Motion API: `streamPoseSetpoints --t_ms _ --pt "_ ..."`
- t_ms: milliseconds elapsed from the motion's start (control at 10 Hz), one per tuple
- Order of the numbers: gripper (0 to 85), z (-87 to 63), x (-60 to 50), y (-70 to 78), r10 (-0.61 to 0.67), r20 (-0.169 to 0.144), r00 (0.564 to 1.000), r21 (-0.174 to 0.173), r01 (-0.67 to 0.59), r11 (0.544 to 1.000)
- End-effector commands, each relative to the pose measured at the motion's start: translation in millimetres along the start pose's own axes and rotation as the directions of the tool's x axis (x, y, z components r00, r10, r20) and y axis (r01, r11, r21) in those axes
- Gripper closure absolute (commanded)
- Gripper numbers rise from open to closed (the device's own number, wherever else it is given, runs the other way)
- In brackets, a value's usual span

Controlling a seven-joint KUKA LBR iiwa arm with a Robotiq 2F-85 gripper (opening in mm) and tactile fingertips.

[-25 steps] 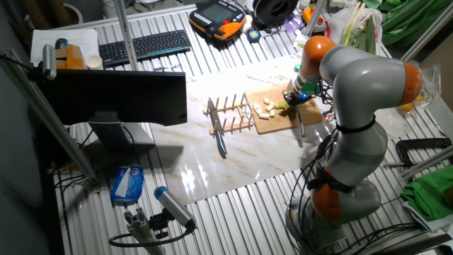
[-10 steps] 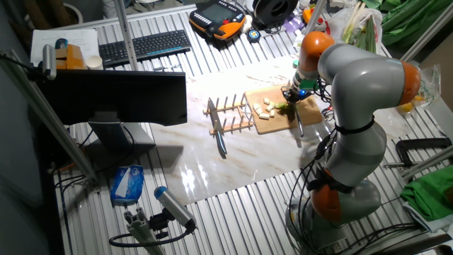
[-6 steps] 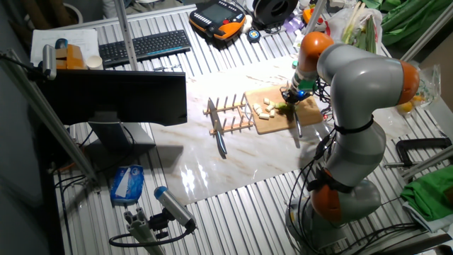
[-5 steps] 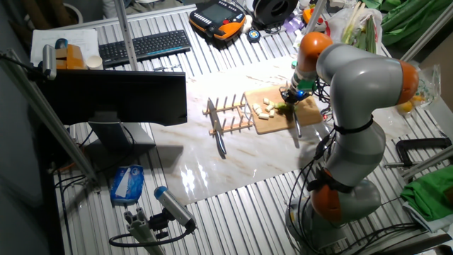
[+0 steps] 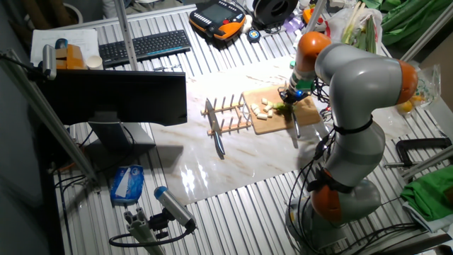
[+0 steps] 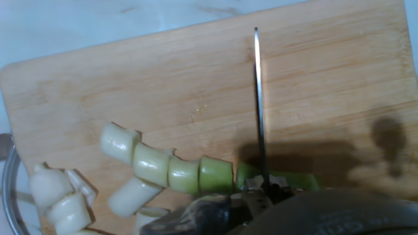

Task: Chop the scallions

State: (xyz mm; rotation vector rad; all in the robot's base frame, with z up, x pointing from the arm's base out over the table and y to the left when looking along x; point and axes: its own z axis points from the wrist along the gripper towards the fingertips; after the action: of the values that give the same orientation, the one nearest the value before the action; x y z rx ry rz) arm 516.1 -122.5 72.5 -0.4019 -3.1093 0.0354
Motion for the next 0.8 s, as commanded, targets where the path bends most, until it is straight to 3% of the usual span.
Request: streamPoseSetpoints --t_ms 0,700 --pt "84.3 -3.1 -0.7 -3.1 -0.001 0.001 1.0 0.003 0.001 1.0" --pt "84.3 -11.2 -4.7 -2.6 -0.004 -0.006 1.0 0.001 0.004 1.0"
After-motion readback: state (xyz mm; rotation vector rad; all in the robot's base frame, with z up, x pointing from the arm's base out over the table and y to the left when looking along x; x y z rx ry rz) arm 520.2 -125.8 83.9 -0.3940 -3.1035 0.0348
